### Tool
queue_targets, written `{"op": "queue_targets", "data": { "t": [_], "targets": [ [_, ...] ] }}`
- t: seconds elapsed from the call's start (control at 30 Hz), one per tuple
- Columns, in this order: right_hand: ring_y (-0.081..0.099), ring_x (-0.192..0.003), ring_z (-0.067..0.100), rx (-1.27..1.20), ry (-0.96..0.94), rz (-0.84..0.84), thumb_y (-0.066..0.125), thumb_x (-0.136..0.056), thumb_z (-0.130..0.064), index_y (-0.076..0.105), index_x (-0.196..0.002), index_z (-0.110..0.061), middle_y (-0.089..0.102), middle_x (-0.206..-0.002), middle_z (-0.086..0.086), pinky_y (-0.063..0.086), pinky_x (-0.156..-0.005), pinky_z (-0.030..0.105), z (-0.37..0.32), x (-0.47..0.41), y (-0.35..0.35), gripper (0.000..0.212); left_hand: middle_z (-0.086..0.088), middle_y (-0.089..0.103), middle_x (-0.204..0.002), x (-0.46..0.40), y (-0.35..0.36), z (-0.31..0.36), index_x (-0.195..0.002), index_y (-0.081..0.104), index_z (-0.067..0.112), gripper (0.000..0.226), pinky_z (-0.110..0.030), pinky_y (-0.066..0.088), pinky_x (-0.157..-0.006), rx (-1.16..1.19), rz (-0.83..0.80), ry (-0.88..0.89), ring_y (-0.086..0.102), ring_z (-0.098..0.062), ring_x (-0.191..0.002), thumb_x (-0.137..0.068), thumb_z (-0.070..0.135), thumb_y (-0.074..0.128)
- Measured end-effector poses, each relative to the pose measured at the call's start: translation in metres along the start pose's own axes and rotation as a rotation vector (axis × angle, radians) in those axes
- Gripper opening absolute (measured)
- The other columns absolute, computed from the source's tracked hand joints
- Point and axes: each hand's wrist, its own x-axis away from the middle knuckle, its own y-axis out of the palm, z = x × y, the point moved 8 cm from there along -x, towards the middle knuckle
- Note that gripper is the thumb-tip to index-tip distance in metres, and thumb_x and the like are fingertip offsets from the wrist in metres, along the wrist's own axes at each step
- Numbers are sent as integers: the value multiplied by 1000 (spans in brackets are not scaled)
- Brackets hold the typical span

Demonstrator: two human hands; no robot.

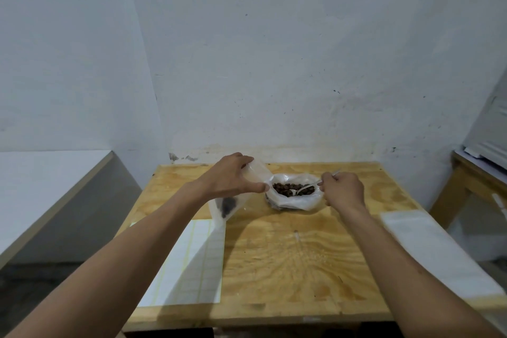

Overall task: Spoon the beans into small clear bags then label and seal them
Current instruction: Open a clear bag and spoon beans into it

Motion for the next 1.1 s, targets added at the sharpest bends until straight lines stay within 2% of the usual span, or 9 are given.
{"op": "queue_targets", "data": {
  "t": [0.07, 0.17, 0.27, 0.43, 0.57, 0.67, 0.73, 0.87, 1.1],
  "targets": [
    [64, -56, 34, -58, 51, 13, 57, -96, -19, 72, -73, 5, 73, -74, 19, 58, -65, 43, 3, -1, -6, 37, 4, 58, -96, 4, -1, -1, -100, 63, 17, 57, -25, 36, -64, 16, -12, -8, 54, -14, -84, -74, 66, 76],
    [59, -51, 22, -147, 82, 11, 57, -93, -14, 70, -67, -4, 70, -69, 8, 54, -58, 35, 3, -3, -17, 31, 1, 61, -86, 9, -6, -2, -84, 64, 16, 47, -27, 36, -60, 77, -14, -19, 55, -14, -74, -76, 59, 80],
    [55, -47, 21, -198, 79, 31, 57, -90, -14, 71, -65, -5, 68, -64, 8, 51, -57, 35, -2, -8, -26, 30, 2, 59, -77, 10, -8, -1, -79, 62, 14, 44, -27, 33, -57, 127, -19, -28, 51, -11, -64, -77, 54, 82],
    [55, -50, 19, -271, 32, 28, 59, -92, -16, 71, -66, -5, 66, -61, 5, 49, -52, 31, -28, -11, -30, 31, -10, 66, -82, 6, -4, -1, -83, 65, 9, 50, -29, 35, -60, 141, -29, -31, 52, -14, -64, -76, 55, 81],
    [58, -50, 16, -245, -53, -14, 59, -95, -19, 72, -67, -7, 69, -62, 1, 51, -54, 32, -55, -4, -19, 33, 0, 56, -70, 4, -2, -3, -81, 63, 7, 53, -30, 34, -59, 146, -19, -55, 49, -13, -61, -74, 56, 81],
    [60, -51, 13, -196, -160, -53, 59, -100, -24, 73, -74, -9, 72, -71, 2, 50, -48, 25, -74, 8, -5, 33, 1, 51, -66, 4, -4, -10, -79, 60, 2, 62, -31, 31, -58, 137, 6, -92, 46, -14, -59, -71, 60, 80],
    [61, -51, 13, -163, -233, -64, 58, -102, -28, 75, -80, -7, 73, -73, 1, 55, -52, 29, -86, 15, 2, 34, 3, 48, -62, 4, -8, -15, -71, 55, 7, 57, -32, 29, -56, 126, 22, -115, 43, -15, -56, -70, 58, 81],
    [67, -61, 18, -133, -355, -68, 57, -103, -34, 74, -81, -9, 73, -72, -4, 61, -70, 42, -105, 25, 9, 37, 6, 46, -59, 7, -16, -19, -64, 48, 19, 49, -27, 27, -52, 94, 40, -130, 41, -12, -53, -75, 52, 83],
    [70, -64, 26, -154, -374, -22, 59, -102, -36, 72, -77, -13, 72, -70, -6, 60, -71, 47, -105, 20, -5, 37, 4, 53, -62, 8, -17, -27, -71, 55, 14, 50, -28, 31, -54, 110, 47, -178, 48, -13, -56, -77, 56, 81]
  ]
}}
